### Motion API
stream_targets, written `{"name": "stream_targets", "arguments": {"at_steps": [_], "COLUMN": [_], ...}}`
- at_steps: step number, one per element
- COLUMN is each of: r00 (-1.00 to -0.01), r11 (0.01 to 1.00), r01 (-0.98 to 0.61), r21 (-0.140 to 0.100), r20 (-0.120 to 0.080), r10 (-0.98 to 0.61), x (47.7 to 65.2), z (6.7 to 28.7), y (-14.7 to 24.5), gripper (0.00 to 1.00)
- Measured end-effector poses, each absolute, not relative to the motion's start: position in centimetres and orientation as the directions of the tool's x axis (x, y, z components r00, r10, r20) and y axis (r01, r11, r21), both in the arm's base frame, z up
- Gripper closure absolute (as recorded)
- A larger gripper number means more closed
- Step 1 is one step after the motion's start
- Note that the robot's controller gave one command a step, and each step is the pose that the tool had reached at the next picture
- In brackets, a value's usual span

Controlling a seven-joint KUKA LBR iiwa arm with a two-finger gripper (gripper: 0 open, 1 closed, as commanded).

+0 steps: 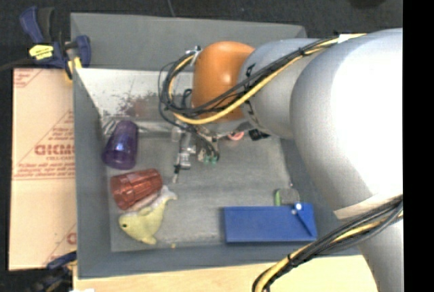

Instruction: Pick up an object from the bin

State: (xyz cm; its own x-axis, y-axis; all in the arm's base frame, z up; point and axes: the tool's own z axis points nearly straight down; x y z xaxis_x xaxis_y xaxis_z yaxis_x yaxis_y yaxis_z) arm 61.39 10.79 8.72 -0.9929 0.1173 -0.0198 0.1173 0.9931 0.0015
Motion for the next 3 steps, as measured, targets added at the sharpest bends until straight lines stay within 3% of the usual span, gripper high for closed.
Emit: {"name": "stream_targets", "arguments": {"at_steps": [1, 2, 3], "r00": [-0.995, -0.976, -0.999], "r11": [0.995, 0.977, 0.999], "r01": [-0.101, -0.214, -0.048], "r21": [-0.010, -0.008, -0.006], "r20": [-0.026, -0.023, -0.023], "r10": [-0.101, -0.214, -0.048], "x": [59.2, 57.3, 54.5], "z": [9.9, 12.8, 10.4], "y": [12.9, 17.8, 18.2], "gripper": [0.00, 0.00, 0.00]}}
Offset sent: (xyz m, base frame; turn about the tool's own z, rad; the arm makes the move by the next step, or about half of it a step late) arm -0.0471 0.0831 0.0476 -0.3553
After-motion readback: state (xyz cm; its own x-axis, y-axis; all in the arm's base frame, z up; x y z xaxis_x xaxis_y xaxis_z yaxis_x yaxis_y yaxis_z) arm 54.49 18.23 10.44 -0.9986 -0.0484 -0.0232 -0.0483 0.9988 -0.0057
